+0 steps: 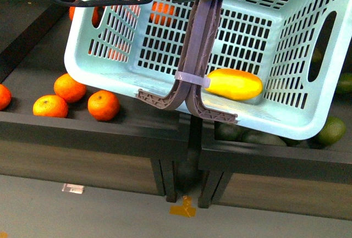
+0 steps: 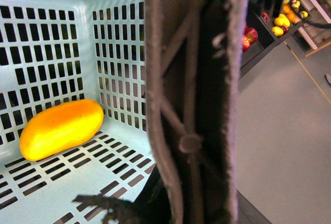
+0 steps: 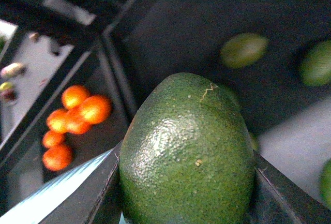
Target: Pick mango and avocado into basket
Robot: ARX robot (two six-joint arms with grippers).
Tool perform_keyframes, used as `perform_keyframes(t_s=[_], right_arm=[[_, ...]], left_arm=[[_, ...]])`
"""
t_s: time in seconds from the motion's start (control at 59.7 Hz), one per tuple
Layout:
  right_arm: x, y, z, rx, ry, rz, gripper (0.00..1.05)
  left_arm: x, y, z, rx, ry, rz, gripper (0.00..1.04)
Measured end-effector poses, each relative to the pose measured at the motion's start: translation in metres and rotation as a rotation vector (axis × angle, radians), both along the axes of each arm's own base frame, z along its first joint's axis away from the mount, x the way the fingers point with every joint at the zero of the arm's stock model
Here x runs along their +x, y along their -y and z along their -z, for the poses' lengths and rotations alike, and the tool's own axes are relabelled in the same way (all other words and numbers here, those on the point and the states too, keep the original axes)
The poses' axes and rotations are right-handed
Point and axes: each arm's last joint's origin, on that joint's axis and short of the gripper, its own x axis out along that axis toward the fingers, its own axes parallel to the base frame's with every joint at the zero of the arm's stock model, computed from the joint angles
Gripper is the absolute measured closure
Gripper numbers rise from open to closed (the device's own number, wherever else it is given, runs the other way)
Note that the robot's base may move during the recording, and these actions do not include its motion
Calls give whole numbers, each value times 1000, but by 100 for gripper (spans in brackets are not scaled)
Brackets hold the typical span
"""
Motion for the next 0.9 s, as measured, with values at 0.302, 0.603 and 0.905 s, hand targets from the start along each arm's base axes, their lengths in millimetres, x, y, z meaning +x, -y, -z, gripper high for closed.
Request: perform_keyframes(t_s=[0.302, 0.603, 0.905], right_arm=[[-31, -98, -26, -76, 74, -264, 52], [-32, -127, 2, -192, 5, -299, 52], [-39, -133, 15, -264, 15, -341, 13]], left_arm=[[0, 0, 0, -1, 0, 1, 100], [0, 0, 0, 0, 0, -1, 100], [0, 0, 0, 0, 0, 0, 100]])
